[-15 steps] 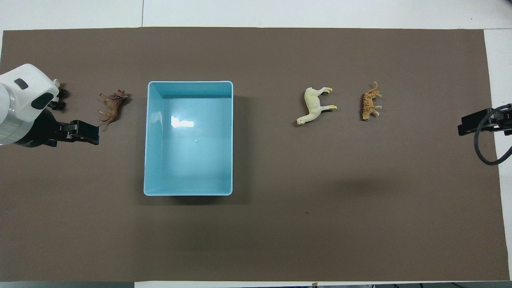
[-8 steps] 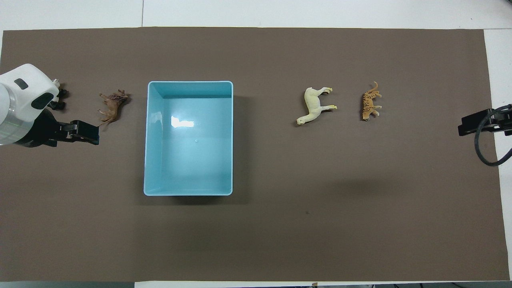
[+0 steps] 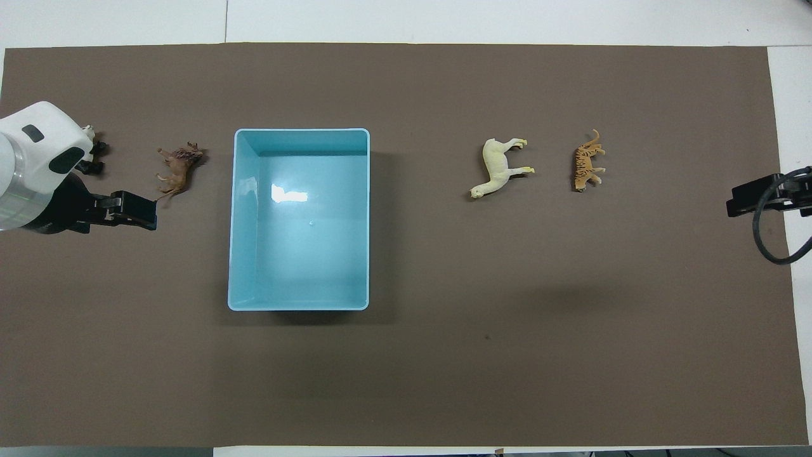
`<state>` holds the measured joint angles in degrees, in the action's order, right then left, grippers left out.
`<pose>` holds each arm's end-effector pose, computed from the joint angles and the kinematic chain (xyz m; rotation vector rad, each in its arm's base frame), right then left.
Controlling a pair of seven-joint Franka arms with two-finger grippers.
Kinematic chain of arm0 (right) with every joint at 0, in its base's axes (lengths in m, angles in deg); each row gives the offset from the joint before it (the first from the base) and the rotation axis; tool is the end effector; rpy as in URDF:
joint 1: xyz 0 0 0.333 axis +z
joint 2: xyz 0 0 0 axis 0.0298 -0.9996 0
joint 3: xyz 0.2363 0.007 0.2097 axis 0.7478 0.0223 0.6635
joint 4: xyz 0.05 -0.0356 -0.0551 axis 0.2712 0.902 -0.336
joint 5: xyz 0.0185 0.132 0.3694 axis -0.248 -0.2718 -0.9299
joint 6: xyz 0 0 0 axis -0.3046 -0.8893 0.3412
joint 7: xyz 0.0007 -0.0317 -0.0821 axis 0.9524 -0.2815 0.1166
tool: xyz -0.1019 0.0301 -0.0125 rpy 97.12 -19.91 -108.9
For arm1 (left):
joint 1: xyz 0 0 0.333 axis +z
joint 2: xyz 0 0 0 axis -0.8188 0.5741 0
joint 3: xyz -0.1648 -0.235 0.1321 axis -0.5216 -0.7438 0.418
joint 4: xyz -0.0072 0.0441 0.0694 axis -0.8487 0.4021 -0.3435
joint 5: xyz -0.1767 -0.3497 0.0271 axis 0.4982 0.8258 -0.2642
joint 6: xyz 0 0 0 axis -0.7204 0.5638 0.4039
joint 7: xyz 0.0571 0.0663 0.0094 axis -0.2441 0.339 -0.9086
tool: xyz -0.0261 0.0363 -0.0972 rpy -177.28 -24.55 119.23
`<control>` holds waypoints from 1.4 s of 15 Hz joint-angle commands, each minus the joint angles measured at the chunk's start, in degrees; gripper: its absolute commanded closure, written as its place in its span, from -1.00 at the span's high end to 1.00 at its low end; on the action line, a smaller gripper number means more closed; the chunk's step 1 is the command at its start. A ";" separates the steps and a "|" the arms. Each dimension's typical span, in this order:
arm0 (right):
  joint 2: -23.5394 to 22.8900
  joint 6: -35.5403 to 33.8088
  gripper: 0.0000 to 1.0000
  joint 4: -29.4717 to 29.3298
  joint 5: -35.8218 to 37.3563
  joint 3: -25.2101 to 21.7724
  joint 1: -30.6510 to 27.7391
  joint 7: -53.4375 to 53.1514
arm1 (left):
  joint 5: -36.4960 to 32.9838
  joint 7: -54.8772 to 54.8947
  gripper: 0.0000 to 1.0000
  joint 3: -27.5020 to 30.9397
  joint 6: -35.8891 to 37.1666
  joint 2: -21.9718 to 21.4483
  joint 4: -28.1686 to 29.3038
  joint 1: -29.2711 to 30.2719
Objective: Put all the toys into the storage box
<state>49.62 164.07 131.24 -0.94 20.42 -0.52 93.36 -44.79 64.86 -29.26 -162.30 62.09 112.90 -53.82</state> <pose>0.5419 -0.0509 0.5928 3.1271 -0.0446 -0.1213 0.5348 -0.0581 0.5574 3.1380 -0.0368 -0.1063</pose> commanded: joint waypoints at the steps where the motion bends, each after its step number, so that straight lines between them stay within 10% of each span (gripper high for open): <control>1: 1.27 -1.03 1.00 1.05 -0.78 0.20 -0.74 -0.67 | 0.75 -4.35 1.00 -0.43 -3.15 -1.90 1.15 0.96; 11: 2.24 4.24 1.00 3.51 -1.13 -0.33 -1.45 -0.94 | -6.79 -2.78 1.00 -0.17 -31.61 12.57 7.22 4.04; 21: -15.85 30.67 1.00 4.75 -5.86 -0.06 13.13 -12.01 | -8.22 1.52 1.00 -0.26 -41.24 21.92 8.37 5.89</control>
<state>36.97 190.40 136.52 -4.54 20.53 11.35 82.21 -51.99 65.93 -29.52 -202.28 84.47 120.25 -47.89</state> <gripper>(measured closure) 0.000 0.000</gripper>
